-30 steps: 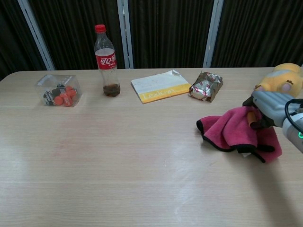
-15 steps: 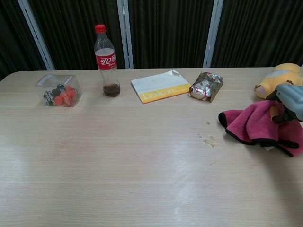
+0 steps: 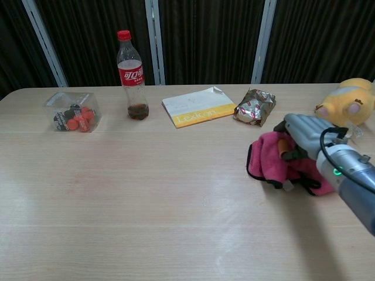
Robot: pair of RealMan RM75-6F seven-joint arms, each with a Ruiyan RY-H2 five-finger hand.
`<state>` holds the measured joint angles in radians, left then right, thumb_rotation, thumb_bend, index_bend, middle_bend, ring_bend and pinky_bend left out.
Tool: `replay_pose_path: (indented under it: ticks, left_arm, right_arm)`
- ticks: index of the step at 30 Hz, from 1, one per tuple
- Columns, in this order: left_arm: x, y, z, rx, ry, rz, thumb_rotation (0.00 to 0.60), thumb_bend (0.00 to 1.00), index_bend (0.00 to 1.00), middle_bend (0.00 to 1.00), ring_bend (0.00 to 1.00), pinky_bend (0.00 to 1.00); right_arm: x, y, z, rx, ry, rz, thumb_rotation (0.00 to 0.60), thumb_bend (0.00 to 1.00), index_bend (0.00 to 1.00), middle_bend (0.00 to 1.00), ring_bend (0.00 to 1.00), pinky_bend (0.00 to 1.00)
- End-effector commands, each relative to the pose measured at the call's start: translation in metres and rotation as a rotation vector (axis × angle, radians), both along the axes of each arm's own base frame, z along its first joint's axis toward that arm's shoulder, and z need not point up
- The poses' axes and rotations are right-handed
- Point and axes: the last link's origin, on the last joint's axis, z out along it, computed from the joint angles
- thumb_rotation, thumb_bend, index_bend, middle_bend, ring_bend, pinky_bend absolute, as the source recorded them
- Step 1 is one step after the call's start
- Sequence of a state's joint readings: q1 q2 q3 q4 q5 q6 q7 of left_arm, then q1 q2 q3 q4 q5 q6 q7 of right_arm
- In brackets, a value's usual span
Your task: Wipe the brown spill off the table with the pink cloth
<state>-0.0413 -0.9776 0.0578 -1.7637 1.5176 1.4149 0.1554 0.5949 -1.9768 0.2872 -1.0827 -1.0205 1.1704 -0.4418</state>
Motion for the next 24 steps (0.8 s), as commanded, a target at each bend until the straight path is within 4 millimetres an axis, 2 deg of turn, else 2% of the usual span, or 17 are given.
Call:
replay_pose_path:
  ticks: [1, 4, 6, 14, 18, 24]
  left_arm:
    - [0.000, 0.000, 0.000, 0.000, 0.000, 0.000, 0.600, 0.00, 0.00, 0.00, 0.00, 0.00]
    - [-0.001, 0.000, 0.000, 0.000, -0.001, 0.003, 0.600, 0.00, 0.00, 0.00, 0.00, 0.00]
    - [-0.001, 0.000, 0.000, -0.001, -0.004, 0.006, 0.600, 0.00, 0.00, 0.00, 0.00, 0.00]
    - [-0.001, 0.000, 0.001, -0.001, -0.005, 0.005, 0.600, 0.00, 0.00, 0.00, 0.00, 0.00]
    - [-0.001, 0.000, 0.001, 0.000, -0.005, 0.004, 0.600, 0.00, 0.00, 0.00, 0.00, 0.00]
    - [-0.001, 0.000, 0.001, 0.002, -0.004, 0.005, 0.600, 0.00, 0.00, 0.00, 0.00, 0.00]
  right_arm:
    - [0.024, 0.002, -0.017, 0.019, -0.040, 0.060, 0.600, 0.72, 0.75, 0.61, 0.54, 0.74]
    - [0.037, 0.005, -0.025, 0.034, -0.064, 0.086, 0.600, 0.72, 0.75, 0.60, 0.54, 0.74]
    - [0.054, 0.013, -0.035, 0.064, -0.092, 0.123, 0.600, 0.72, 0.75, 0.61, 0.54, 0.74]
    - [0.075, 0.029, -0.053, 0.116, -0.113, 0.184, 0.600, 0.72, 0.75, 0.61, 0.54, 0.74]
    - [0.069, 0.026, -0.053, 0.109, -0.090, 0.171, 0.600, 0.72, 0.75, 0.61, 0.54, 0.74]
    - [0.047, 0.019, -0.044, 0.081, -0.018, 0.157, 0.600, 0.72, 0.75, 0.60, 0.54, 0.74]
